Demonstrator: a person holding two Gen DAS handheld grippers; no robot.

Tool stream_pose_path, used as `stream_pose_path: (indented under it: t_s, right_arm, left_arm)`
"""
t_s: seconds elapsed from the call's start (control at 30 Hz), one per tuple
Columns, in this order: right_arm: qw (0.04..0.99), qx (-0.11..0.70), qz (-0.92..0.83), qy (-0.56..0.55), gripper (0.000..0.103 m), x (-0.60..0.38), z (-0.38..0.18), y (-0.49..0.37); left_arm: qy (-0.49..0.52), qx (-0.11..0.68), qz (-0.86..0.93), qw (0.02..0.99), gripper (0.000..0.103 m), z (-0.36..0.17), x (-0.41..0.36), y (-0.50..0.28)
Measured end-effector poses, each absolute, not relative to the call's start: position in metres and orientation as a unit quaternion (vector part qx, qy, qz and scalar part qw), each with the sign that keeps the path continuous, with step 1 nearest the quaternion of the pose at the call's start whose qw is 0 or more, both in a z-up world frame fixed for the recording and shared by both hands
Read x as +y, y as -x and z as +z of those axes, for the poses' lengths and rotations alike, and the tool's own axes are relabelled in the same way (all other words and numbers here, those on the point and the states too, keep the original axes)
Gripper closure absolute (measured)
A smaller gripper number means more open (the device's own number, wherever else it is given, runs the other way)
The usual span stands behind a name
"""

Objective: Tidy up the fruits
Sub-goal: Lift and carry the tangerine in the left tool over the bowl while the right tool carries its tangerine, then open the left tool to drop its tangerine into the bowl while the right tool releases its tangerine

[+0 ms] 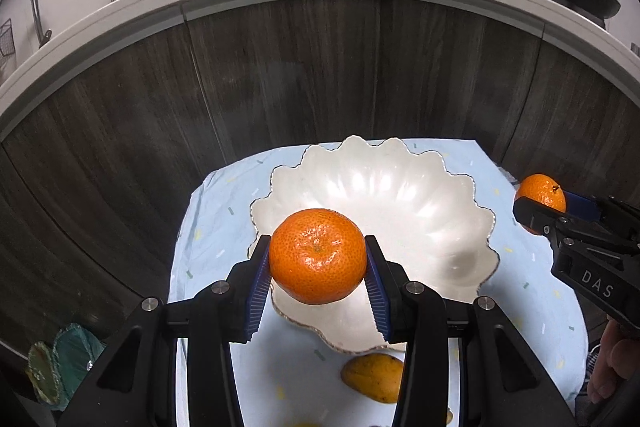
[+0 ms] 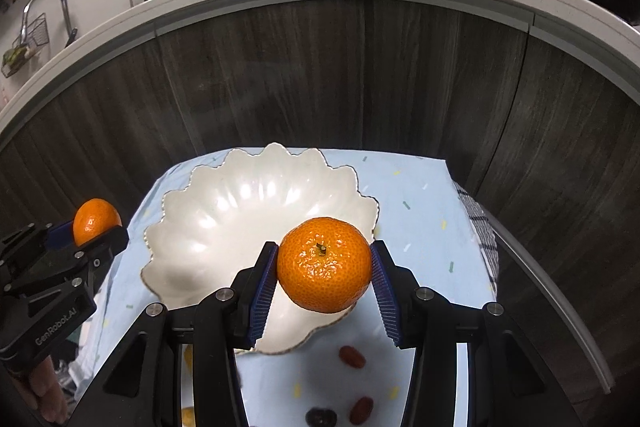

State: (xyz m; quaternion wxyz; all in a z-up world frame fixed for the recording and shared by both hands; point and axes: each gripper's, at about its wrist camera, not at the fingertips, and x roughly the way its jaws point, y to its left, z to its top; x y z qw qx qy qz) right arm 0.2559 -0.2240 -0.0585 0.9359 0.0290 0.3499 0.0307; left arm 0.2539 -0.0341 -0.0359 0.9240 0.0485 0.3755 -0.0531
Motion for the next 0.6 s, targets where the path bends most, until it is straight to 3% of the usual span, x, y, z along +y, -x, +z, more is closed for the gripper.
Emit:
stream_pose_path:
  t_s: [0.6]
  right_arm:
    - [0.922, 0.385, 0.024, -0.025, 0.056, -0.223, -0.082, -0.309]
  left_arm:
    - [-0.030, 0.411, -0.065, 0.909, 0.060, -0.061, -0.031, -0.306]
